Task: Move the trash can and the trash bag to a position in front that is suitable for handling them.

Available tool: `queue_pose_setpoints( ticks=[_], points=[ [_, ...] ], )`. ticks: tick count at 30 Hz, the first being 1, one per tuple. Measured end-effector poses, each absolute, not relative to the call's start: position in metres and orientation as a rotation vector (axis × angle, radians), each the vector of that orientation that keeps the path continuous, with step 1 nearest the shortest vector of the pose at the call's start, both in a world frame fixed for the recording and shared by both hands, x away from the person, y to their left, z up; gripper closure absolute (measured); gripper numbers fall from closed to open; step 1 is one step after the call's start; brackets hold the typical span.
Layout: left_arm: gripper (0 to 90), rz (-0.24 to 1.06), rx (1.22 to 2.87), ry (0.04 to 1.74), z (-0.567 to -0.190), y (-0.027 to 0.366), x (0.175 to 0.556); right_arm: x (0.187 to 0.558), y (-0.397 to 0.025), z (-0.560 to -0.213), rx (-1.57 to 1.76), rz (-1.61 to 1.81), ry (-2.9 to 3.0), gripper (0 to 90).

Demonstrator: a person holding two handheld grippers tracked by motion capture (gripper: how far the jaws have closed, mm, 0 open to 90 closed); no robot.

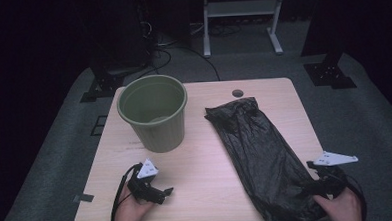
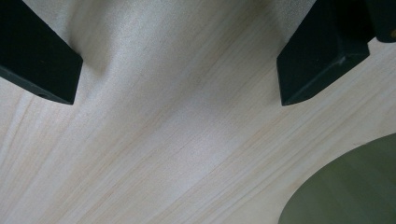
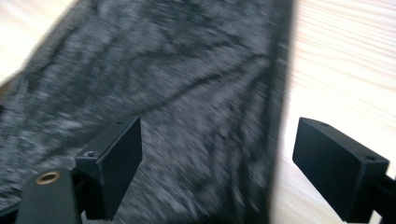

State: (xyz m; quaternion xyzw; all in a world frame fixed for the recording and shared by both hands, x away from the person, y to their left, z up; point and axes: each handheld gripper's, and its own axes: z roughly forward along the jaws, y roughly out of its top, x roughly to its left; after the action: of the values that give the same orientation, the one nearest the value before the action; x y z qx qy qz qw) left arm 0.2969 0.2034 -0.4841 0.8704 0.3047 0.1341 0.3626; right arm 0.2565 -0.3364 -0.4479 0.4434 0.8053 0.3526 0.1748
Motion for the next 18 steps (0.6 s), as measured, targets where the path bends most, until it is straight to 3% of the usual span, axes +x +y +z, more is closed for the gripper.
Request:
queue_pose_setpoints(
  ticks=[18],
  points=[
    [0.0,0.345,2.241,0.784,-0.484,0.203,0.297,0.319,-0.281,-0.46,1.209,0.997,2.36,10.2]
  ],
)
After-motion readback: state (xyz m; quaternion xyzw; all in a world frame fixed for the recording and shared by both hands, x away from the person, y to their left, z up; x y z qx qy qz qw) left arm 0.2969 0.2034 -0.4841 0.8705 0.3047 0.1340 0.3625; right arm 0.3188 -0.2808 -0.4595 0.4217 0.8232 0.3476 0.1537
